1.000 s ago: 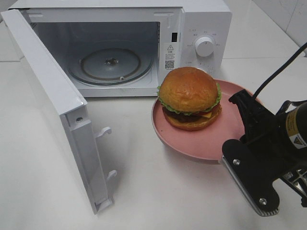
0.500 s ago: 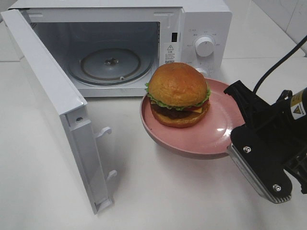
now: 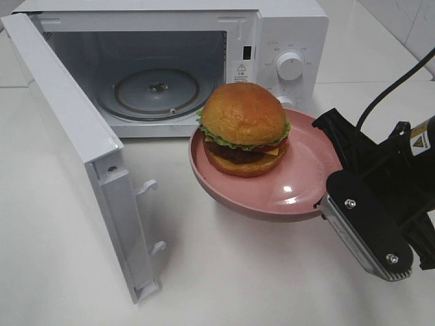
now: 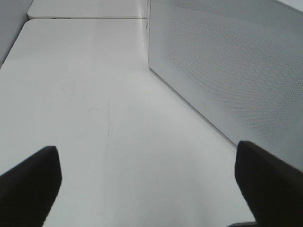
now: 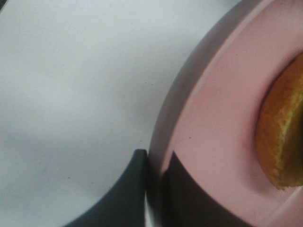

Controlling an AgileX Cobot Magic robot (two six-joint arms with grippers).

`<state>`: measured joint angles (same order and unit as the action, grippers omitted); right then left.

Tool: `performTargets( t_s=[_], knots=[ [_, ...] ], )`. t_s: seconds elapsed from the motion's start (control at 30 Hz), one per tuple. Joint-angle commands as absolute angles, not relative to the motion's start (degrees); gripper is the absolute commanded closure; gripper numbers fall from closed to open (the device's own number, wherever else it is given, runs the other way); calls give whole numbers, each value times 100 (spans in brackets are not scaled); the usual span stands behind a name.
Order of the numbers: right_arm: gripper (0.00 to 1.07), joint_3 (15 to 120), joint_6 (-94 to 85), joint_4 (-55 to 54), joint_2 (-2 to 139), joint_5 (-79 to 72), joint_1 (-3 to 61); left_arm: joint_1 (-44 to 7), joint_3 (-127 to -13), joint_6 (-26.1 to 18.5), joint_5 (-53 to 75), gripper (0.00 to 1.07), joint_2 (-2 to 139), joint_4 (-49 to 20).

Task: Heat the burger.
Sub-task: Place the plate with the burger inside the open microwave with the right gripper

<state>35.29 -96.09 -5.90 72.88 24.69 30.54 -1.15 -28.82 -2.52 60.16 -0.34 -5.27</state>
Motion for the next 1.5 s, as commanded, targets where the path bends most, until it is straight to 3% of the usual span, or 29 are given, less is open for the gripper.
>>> performTargets(
  t_s=[0.03, 1.5],
  knots=[
    [107, 3638, -9677, -607, 7345, 2137, 3037, -143, -2865, -246, 5936, 16, -143, -550],
    [107, 5861, -8394, 745, 9631, 2011, 3839, -143, -2865, -246, 5936, 16, -143, -550]
  ],
)
